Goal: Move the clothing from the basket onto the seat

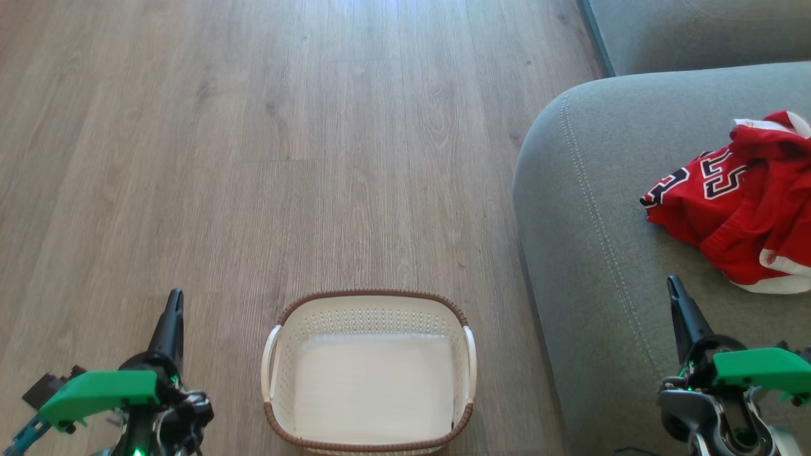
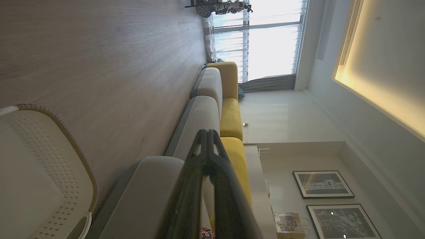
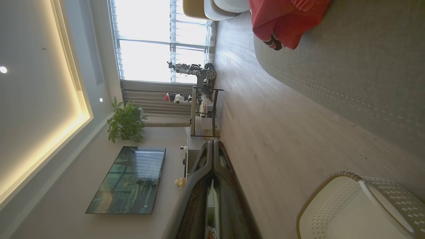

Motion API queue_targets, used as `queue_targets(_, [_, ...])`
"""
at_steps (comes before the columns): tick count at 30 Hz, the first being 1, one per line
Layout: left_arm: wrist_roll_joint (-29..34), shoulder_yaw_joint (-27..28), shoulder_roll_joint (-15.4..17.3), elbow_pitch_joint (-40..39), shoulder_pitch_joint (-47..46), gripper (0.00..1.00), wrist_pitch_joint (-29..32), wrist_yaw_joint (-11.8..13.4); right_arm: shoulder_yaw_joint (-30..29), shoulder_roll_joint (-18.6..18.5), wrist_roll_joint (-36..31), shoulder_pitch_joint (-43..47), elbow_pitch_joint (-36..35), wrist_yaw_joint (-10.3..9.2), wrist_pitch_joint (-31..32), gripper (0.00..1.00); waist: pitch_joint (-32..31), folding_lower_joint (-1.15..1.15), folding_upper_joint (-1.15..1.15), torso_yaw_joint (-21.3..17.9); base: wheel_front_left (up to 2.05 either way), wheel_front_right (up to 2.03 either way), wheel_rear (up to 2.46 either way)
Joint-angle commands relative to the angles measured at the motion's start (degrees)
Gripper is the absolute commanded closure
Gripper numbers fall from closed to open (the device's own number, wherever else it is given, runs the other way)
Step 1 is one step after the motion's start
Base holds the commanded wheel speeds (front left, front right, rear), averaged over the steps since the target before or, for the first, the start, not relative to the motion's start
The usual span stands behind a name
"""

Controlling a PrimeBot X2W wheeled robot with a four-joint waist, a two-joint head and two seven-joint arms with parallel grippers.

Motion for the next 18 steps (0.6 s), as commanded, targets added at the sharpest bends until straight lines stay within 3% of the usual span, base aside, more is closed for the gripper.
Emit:
queue_targets(1, [-1.24,2.55,0.29,-1.44,-3.38,1.00,0.55,-0.68,0.57,-0.13,1.38,-3.60,-1.54,0.45,0.71,1.00,-0.01,0.00,0.00,0.00,0.00,0.00,0.00])
queue_targets(6, [-3.89,3.40,-0.19,-1.24,-3.75,1.00,1.38,-1.22,0.07,0.26,4.09,-3.97,-1.24,0.47,1.51,1.00,-0.04,0.00,0.00,0.01,0.00,0.00,0.00])
queue_targets(18, [-3.83,3.47,-0.24,-1.25,-3.76,1.00,1.43,-1.22,-0.09,0.37,3.96,-3.98,-1.23,0.47,1.64,1.00,-0.04,0.00,0.00,0.01,0.00,0.00,0.00])
